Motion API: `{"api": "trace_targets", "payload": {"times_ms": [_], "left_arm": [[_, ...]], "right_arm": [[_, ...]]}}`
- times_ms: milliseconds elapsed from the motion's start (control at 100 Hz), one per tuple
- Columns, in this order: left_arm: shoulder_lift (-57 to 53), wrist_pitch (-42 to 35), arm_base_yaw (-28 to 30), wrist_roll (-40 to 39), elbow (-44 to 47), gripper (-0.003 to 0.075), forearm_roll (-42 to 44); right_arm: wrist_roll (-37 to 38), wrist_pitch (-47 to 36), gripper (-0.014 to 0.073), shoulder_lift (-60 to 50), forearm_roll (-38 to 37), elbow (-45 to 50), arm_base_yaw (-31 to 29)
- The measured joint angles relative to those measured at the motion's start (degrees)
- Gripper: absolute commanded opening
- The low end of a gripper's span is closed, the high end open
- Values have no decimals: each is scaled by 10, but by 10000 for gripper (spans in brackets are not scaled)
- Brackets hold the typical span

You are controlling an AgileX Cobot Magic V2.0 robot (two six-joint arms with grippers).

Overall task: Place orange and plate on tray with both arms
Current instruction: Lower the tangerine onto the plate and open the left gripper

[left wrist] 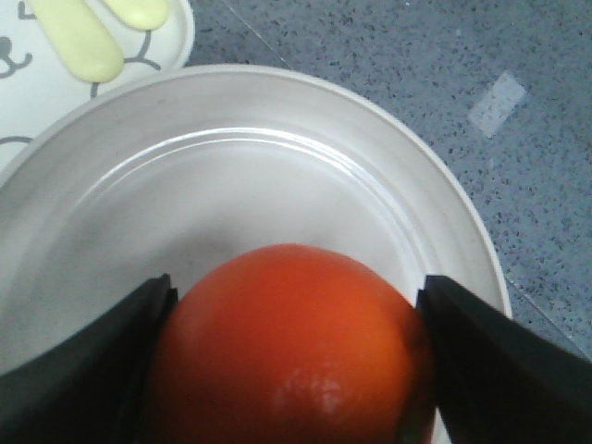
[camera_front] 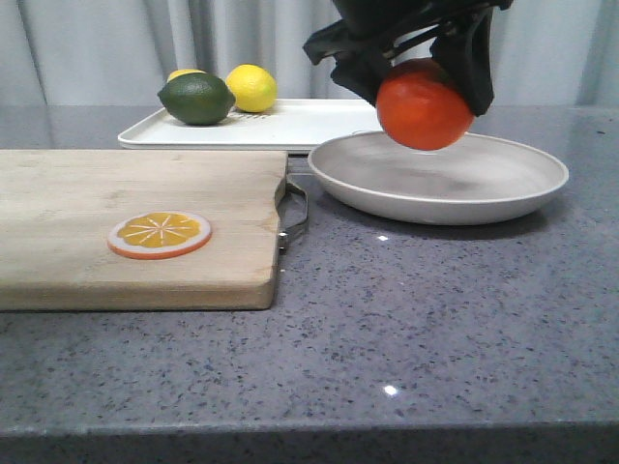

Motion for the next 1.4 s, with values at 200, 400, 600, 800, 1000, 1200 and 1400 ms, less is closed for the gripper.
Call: {"api": "trace_targets", "payload": {"times_ms": [200,400,600,800,1000,1200,1400], "left_arm": [[14,8,0,0,0,463,4],[16,11,0,0,0,507,7],[16,15,0,10,0,615,7],[16,20,0,11,0,621,7],[16,29,0,11,-10,620,7],[13,72,0,11,-82,620,11],[-11,144,0,12,-143,620,56]], "right_arm": [[0,0,468,0,0,0,0],[0,0,468,0,0,0,0],[0,0,468,0,0,0,0],[0,0,468,0,0,0,0],[0,0,468,0,0,0,0],[0,0,468,0,0,0,0],[0,0,468,0,-5,0,0]]}}
